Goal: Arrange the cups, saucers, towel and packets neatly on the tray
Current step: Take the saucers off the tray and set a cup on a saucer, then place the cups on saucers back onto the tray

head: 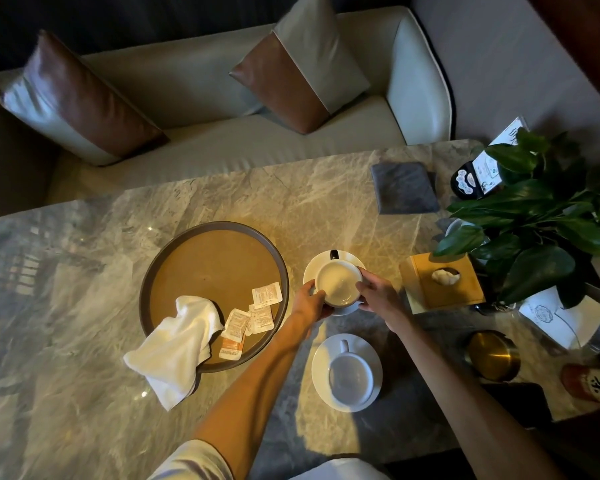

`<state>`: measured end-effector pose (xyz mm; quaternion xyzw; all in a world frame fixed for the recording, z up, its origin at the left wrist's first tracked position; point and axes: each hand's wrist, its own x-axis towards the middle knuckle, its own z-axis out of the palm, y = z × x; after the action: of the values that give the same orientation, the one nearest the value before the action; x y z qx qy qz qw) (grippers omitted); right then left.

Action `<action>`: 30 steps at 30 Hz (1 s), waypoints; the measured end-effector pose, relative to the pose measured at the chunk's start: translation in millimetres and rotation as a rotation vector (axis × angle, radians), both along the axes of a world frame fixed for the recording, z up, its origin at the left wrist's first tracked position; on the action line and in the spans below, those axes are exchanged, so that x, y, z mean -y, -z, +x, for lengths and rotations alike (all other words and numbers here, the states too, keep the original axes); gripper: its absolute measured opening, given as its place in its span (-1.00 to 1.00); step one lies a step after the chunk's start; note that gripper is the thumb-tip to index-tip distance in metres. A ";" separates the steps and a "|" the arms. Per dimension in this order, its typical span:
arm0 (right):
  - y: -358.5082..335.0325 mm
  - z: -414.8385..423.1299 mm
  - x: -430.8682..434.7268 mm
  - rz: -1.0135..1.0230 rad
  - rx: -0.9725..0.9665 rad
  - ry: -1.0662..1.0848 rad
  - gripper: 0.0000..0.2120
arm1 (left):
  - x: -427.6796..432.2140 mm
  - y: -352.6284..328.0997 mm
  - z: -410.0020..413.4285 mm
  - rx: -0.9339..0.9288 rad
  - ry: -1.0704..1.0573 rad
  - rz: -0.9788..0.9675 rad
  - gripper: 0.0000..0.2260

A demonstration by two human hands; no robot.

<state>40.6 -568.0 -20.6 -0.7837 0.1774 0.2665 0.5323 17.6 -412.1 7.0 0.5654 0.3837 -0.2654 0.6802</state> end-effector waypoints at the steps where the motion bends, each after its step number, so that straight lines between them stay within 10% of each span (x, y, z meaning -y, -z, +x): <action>1: -0.7 0.0 -0.1 0.003 -0.001 0.003 -0.58 | -0.2 0.7 0.4 -0.001 0.004 0.003 -0.57; 30: 15.5 -125.6 45.3 -0.200 -0.025 0.197 -0.86 | -24.6 33.8 -129.0 0.002 0.199 0.436 -0.83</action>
<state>-85.0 -613.3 -36.2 -0.8081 0.2858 0.2036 0.4731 -111.4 -387.5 -26.8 0.7340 0.3738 -0.2416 0.5130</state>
